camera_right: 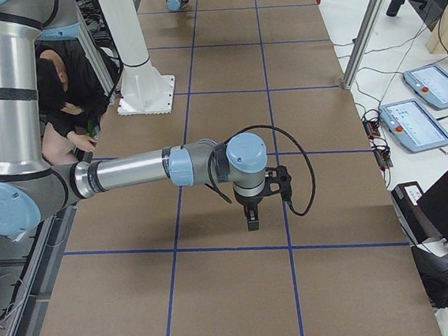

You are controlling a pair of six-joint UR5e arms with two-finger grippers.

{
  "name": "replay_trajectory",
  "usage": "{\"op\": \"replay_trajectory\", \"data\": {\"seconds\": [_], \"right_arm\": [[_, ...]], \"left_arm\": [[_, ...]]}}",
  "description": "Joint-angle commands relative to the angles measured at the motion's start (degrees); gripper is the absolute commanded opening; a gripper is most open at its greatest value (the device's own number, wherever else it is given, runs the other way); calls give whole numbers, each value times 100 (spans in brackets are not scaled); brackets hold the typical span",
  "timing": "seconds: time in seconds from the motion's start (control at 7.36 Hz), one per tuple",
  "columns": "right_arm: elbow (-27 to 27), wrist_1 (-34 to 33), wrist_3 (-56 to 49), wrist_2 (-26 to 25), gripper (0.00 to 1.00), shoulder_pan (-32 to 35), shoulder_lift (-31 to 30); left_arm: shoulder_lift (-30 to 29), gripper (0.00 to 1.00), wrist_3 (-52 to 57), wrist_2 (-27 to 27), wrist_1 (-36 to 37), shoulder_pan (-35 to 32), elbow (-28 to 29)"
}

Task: Place and press bell with both arms

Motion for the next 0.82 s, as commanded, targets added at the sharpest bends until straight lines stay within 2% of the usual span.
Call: {"op": "replay_trajectory", "data": {"seconds": [0.0, 0.14, 0.27, 0.54, 0.68], "right_arm": [[0, -3, 0, -11, 100, 0, 3], [0, -3, 0, -11, 100, 8, 3], [9, -3, 0, -11, 100, 0, 3], [9, -3, 0, -11, 100, 0, 3], [9, -3, 0, -2, 100, 0, 11]], "left_arm": [[4, 42, -208, -94, -9, 159, 4], [30, 15, -226, -94, 0, 159, -5], [74, 0, -217, -94, 0, 168, 4], [328, 0, -17, -94, -18, 247, -92], [530, 0, 281, -102, 0, 265, -415]]}}
